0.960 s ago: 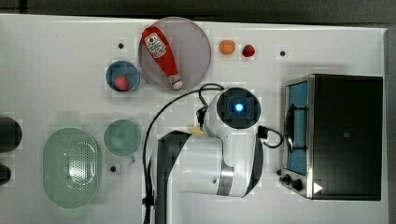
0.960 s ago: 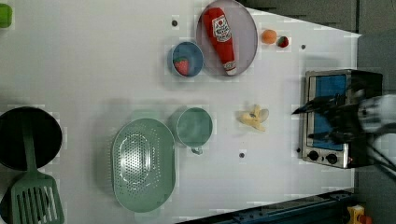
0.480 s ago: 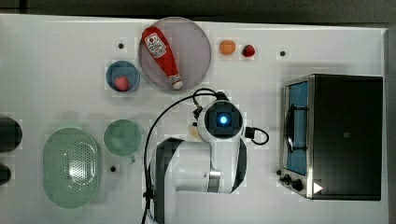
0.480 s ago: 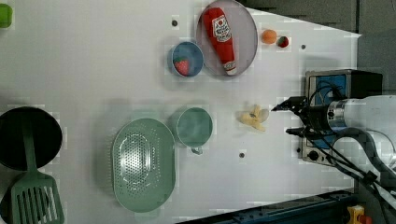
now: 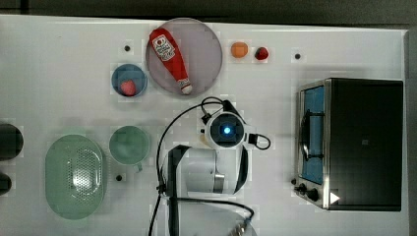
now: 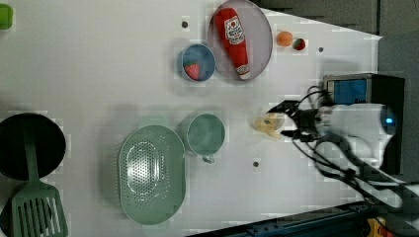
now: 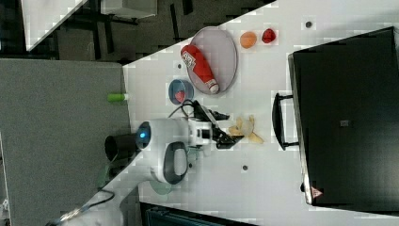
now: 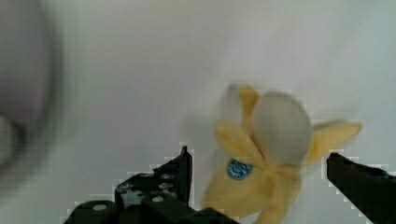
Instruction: Pick Banana and place it in mug.
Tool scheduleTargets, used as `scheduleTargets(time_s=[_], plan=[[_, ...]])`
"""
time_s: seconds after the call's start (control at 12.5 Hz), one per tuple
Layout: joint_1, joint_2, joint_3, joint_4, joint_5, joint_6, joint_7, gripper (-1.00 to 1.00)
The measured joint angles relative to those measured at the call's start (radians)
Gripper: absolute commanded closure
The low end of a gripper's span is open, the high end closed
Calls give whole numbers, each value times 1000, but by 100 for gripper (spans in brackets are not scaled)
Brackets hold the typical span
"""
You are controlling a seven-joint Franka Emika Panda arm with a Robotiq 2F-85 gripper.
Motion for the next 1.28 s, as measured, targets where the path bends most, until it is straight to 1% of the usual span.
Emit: scheduleTargets(time_s=[0.16, 0.24, 0.32, 0.4, 0.64, 0.72, 0.88, 0.96, 1.12, 1.28], plan=[[6, 60, 7, -43, -9, 33, 0, -100], [11, 75, 3, -64, -16, 50, 0, -65], [10, 76, 4, -74, -29, 94, 0, -45], [9, 72, 1, -63, -29, 110, 0, -20], [1, 71, -10, -18, -14, 113, 0, 46], [-5, 63, -9, -23, -21, 112, 0, 46], [-6, 43, -20, -41, -5, 117, 0, 46], [-11, 29, -21, -47, 1, 80, 0, 46], [-10, -44, -32, -55, -9, -23, 0, 46], [-7, -172, -31, -59, -11, -187, 0, 46]])
